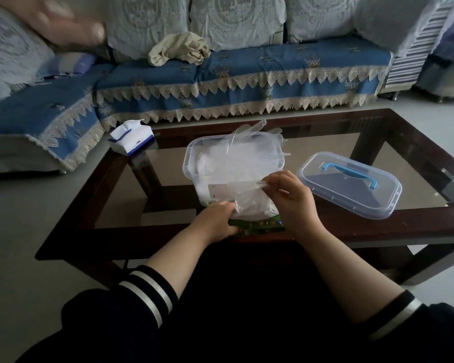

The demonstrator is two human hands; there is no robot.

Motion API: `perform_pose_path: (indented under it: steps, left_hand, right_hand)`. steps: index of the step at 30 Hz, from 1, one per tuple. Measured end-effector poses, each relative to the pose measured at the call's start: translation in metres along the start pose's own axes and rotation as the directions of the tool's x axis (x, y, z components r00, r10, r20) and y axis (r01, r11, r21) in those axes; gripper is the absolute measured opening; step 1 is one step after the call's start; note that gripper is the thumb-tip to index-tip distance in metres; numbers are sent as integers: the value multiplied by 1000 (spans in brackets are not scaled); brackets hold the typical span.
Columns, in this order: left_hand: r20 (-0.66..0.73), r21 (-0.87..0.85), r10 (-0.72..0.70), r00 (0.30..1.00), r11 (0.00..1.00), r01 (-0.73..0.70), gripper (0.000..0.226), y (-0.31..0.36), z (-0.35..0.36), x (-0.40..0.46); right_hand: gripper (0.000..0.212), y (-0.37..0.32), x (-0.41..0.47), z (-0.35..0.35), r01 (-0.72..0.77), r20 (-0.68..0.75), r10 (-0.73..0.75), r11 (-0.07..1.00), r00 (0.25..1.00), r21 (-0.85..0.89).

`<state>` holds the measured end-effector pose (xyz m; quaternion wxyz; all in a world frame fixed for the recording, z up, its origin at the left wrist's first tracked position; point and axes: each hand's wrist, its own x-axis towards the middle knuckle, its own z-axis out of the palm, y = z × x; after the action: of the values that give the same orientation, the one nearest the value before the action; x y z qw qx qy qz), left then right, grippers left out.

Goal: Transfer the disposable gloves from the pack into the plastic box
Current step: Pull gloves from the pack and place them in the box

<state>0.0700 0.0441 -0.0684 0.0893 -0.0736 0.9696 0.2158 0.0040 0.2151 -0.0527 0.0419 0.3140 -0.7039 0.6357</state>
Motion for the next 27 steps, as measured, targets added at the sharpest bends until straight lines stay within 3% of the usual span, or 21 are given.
perform_pose_path:
  steps: [3,5,7,8,10,12,16,20,24,27]
  left_hand:
    - [19,103,-49,999,994,47,53,0,-2,-4]
    - [-18,98,-104,994,990,105,38,2,-6,-7]
    - [-146,-101,-190,971,979,177,23,7,-13,-15]
    - [-199,-253,-250,948,947,197,33,10,-18,-18]
    - [-156,-613,-371,915,763,205,60,19,-25,-27]
    - [-61,-748,-385,921,628,213,84,24,-30,-31]
    - [-79,-600,-283,956,780,181,88,31,-30,-32]
    - [-99,-733,-289,952,668,127,52,31,-25,-31]
    - [-216,-758,-283,935,651,22,50,30,-20,-29]
    - [-206,-756,-219,954,654,-13,51,27,-19,-31]
  right_hand:
    - [12,4,1,2,28,15,-28,998,1000,-54]
    - [7,8,1,1,26,43,-20,991,999,-131]
    - [5,12,0,0,2,81,15,979,997,-204]
    - [5,13,0,-2,-19,100,43,973,994,-231]
    - [5,13,0,-4,-73,136,113,961,984,-268]
    - [10,12,0,-6,-100,153,153,947,976,-307]
    - [15,8,-1,-9,-132,156,200,922,967,-364]
    - [19,8,-2,-11,-152,184,237,910,954,-385]
    - [10,9,-2,-10,-196,150,239,947,959,-255]
    - [12,12,-1,-8,-239,102,263,950,959,-200]
